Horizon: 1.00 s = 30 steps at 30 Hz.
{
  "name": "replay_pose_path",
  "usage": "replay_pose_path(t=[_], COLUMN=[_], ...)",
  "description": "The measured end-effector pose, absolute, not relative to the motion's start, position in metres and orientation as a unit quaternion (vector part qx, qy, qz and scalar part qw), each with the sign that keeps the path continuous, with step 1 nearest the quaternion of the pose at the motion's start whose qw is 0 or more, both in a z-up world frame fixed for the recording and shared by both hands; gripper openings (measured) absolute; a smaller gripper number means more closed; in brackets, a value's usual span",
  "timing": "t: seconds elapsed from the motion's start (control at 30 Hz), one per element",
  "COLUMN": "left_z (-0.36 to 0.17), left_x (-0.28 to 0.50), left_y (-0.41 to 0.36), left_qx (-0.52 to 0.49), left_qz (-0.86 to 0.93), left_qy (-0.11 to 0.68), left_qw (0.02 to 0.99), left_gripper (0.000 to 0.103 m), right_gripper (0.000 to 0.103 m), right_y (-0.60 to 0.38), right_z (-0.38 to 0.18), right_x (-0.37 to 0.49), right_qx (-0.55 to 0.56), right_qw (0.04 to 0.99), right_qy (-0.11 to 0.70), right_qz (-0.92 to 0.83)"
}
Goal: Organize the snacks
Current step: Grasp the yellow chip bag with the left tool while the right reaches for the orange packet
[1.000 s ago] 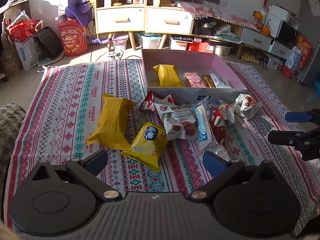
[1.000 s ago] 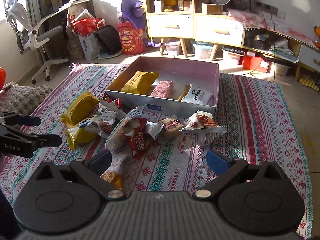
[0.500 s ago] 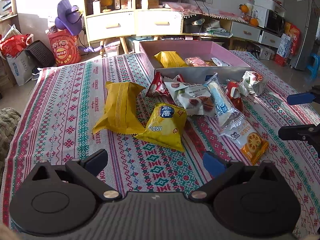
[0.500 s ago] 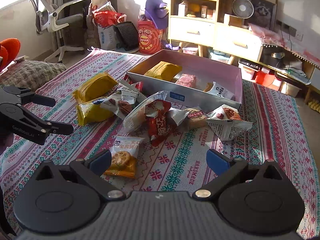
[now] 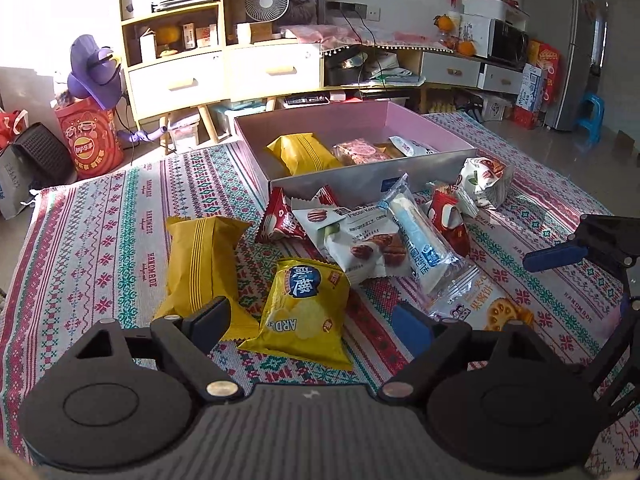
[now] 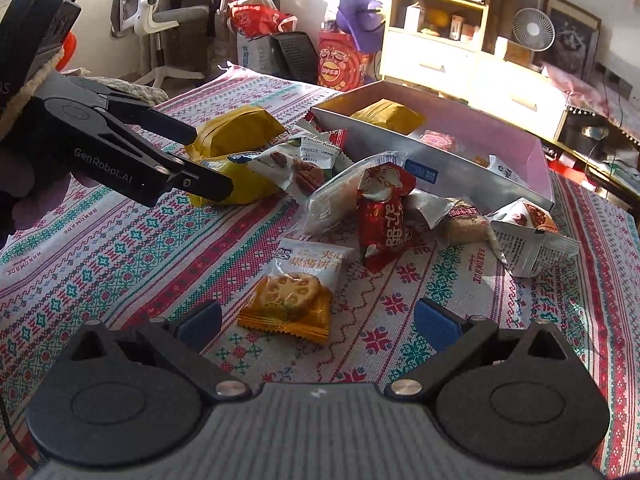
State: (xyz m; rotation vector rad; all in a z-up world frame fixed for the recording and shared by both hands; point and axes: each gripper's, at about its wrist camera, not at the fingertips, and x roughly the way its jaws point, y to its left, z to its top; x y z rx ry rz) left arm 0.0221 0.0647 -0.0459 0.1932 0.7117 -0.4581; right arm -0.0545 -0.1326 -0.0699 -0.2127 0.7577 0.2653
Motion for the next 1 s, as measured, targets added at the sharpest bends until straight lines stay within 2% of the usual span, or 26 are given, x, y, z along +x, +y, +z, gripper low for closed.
replay_pose_path(t=[0.33, 0.47, 0.8, 0.9, 1.0], left_z=[-0.063, -0.065, -0.057, -0.056, -0.055], left_x=[0.051, 0.051, 0.041, 0.034, 0.029], left_y=[0.057, 0.053, 0.043, 0.039, 0.039], left_qx=[0.082, 0.092, 0.058, 0.054, 0.047], left_qz=[-0.217, -0.212, -0.176, -0.176, -0.170], left_qy=[0.401, 0.404, 0.434, 0.440, 0.448], left_qw=[0.886, 0.885, 0.882, 0.879, 0.877], left_gripper=[0.070, 0.069, 0.057, 0.057, 0.056], right_gripper=[0.103, 0.103, 0.102, 0.100, 0.090], right_y=[-0.135, -0.135, -0.133, -0.132, -0.130], right_z=[-0.079, -0.078, -0.077, -0.076, -0.074], right_x=[-0.054, -0.054, -0.046, -0.047, -0.050], right_qx=[-0.110, -0.116, -0.125, -0.125, -0.130], right_qw=[0.911, 0.907, 0.904, 0.904, 0.903], right_qy=[0.361, 0.366, 0.371, 0.371, 0.368], right_qz=[0.166, 0.171, 0.172, 0.172, 0.179])
